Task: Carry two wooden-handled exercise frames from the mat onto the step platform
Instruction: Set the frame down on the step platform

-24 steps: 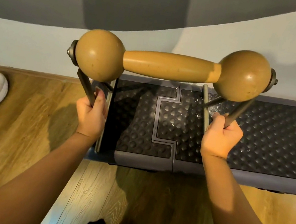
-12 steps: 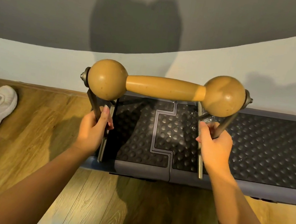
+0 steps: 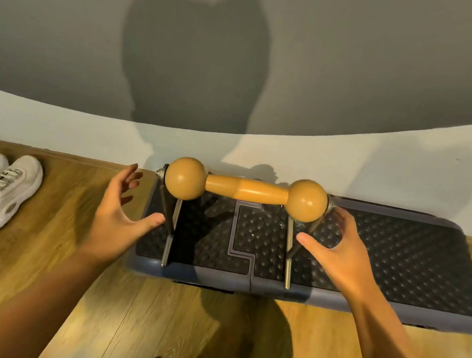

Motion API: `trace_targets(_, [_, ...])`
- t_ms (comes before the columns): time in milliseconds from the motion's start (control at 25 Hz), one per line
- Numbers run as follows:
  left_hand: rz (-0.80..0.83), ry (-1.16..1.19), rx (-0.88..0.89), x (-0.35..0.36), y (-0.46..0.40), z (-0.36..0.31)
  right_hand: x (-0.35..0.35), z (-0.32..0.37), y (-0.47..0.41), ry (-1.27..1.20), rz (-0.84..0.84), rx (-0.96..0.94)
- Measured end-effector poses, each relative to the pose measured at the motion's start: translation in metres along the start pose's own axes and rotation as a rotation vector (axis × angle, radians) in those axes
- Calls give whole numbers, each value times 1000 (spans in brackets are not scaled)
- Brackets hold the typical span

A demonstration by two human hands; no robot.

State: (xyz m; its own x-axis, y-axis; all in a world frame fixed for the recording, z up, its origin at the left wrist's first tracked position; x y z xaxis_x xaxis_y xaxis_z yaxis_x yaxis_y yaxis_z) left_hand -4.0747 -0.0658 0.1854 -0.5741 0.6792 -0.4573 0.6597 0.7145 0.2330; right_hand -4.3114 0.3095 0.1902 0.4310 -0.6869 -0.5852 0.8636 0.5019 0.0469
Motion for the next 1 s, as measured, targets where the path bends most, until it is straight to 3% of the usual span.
trace_targets(320, [-33, -87, 124, -40, 46, -161, -51, 157, -5, -85, 45, -250])
trace_targets(520, [67, -142, 184, -49, 72, -264, -94, 244, 0, -27, 31, -331])
trace_targets(720, [145, -165, 302, -67, 115, -380, -150, 339, 17, 19, 58, -421])
trace_targets(1000, [62, -256, 445, -146, 182, -561, -268, 514, 28, 124, 74, -634])
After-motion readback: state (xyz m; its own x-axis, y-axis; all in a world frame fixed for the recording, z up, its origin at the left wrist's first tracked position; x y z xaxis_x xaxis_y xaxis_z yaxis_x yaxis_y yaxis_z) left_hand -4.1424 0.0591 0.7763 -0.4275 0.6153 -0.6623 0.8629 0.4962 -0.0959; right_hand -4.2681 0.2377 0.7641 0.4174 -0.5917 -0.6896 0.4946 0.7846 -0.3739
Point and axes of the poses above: each hand's wrist, its own y-axis away from the middle knuckle, its own x-axis out of the palm, z = x × y, the point moved 8 cm from there along -y, towards the middle knuckle, and after that the axes turned 14 degrees about -x, right-handed, at the moved point
